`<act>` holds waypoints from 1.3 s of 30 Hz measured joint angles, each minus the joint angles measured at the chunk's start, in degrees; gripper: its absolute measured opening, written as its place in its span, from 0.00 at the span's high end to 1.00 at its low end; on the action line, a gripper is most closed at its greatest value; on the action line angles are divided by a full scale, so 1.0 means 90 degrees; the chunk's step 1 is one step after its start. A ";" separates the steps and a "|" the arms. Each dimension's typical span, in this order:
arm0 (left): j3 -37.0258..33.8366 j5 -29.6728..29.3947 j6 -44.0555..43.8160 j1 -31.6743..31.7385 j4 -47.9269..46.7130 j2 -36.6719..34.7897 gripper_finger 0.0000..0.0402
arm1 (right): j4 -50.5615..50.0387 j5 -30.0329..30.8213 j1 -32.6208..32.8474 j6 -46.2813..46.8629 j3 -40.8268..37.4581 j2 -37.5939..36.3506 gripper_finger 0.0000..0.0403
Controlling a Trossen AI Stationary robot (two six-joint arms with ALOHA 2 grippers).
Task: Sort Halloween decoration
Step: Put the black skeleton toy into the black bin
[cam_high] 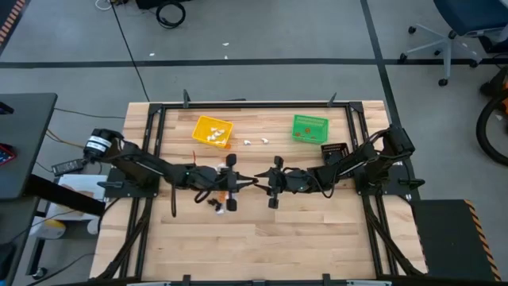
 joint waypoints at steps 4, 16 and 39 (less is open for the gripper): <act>0.0000 0.0001 0.0024 0.0028 0.0203 0.0135 1.00 | 0.0086 0.0111 0.0000 -0.0020 0.0000 0.0000 0.62; 0.0000 0.0001 0.0020 0.0040 0.0254 0.0172 1.00 | 0.0436 0.0060 0.0000 -0.0217 0.0000 0.0000 0.75; 0.0007 -0.0001 0.0046 0.0040 0.0103 0.0165 0.69 | 0.0555 -0.0084 0.0000 -0.0219 -0.0002 0.0012 0.99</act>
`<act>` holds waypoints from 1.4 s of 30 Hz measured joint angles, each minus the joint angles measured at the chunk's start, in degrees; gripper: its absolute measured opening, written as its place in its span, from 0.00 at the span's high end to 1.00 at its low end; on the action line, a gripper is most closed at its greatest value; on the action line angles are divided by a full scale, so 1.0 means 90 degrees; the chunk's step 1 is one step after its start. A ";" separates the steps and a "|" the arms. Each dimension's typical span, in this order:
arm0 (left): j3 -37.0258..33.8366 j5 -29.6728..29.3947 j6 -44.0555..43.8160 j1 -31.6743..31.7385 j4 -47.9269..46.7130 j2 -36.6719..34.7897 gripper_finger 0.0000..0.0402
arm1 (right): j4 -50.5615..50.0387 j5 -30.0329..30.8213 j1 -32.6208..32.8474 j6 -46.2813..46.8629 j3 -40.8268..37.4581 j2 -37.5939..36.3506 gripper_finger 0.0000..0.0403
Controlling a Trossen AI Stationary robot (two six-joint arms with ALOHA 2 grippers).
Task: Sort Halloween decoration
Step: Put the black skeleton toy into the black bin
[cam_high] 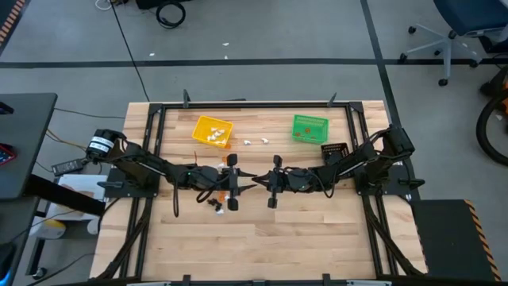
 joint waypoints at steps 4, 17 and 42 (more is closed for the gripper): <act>-0.0002 0.0000 0.0000 0.0000 -0.0103 0.0000 0.64 | 0.0001 -0.0008 0.0000 0.0048 0.0002 0.0000 0.98; -0.0002 0.0138 0.0166 0.0049 -0.0104 0.0000 0.90 | 0.0033 -0.0331 0.0067 0.0132 0.0005 -0.0009 0.97; -0.0002 0.0262 0.0112 0.0053 -0.0104 0.0000 0.98 | 0.0034 -0.0493 0.0083 0.0245 0.0005 -0.0010 0.96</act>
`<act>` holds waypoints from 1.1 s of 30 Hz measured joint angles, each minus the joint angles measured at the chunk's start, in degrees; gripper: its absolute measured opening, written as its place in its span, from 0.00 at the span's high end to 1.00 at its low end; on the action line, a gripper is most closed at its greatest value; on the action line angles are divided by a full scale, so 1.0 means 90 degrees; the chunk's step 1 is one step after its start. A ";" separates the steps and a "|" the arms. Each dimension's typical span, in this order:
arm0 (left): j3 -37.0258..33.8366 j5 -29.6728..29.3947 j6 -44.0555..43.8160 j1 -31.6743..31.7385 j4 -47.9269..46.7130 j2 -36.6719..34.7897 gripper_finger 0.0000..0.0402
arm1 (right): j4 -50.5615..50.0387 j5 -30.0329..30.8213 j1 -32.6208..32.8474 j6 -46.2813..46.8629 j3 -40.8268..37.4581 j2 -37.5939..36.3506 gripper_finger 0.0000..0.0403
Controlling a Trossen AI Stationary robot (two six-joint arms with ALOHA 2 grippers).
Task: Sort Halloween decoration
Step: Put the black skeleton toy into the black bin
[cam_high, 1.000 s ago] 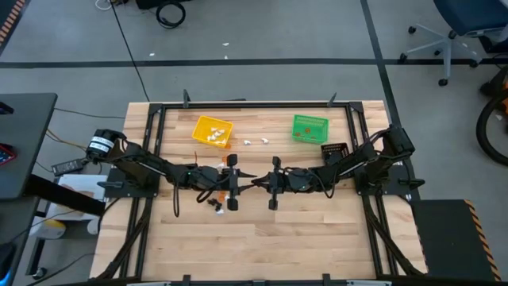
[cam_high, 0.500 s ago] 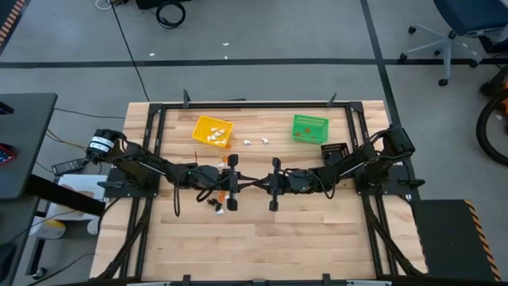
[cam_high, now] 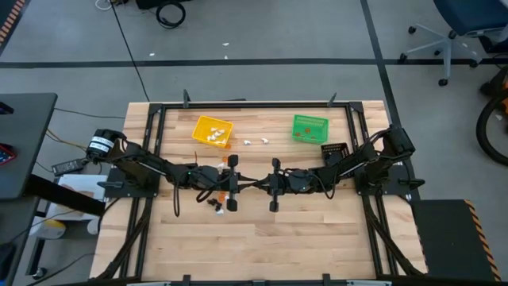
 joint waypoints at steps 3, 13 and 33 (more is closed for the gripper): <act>0.0000 0.0000 0.0000 0.0000 0.0021 0.0000 0.98 | 0.0017 -0.0006 0.0002 0.0020 0.0000 0.0000 0.94; 0.0344 0.0493 -0.0131 0.0032 -0.0222 0.0000 0.98 | 0.0007 -0.0050 0.0024 0.0165 0.0000 -0.0126 0.94; 0.1224 0.0995 0.0112 0.0376 -0.0057 0.0698 0.98 | -0.1757 0.0749 0.0428 0.0781 -0.0007 -0.1109 0.94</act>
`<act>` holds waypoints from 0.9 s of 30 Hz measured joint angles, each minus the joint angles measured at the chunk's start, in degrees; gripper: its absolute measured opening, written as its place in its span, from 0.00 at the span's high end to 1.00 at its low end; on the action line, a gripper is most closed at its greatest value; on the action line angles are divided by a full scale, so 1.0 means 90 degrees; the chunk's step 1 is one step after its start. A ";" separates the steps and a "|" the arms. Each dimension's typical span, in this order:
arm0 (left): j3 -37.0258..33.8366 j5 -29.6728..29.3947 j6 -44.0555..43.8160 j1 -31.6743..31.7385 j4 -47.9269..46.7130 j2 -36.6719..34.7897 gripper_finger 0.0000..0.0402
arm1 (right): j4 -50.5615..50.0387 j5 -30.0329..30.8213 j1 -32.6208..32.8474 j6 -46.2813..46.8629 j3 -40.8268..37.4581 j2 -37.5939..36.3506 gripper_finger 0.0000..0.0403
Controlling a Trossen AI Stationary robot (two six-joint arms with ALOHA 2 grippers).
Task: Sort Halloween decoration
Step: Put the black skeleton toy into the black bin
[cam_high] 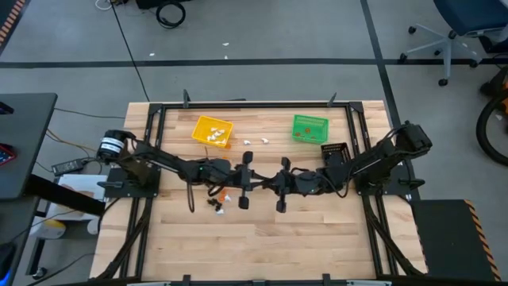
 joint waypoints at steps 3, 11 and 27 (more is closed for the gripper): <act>0.0374 0.0019 0.0071 0.0025 -0.0244 0.0222 0.98 | -0.0279 0.0309 0.0171 0.0272 -0.0002 -0.0065 0.94; 0.0826 0.0064 0.0039 0.0136 -0.0805 0.0359 0.98 | -0.0542 0.0772 0.0595 0.1075 -0.0426 -0.0682 0.94; 0.0022 0.0387 -0.0518 -0.0485 -0.1862 0.0342 1.00 | 0.0545 -0.0472 0.0819 0.1046 -0.0953 0.1031 0.69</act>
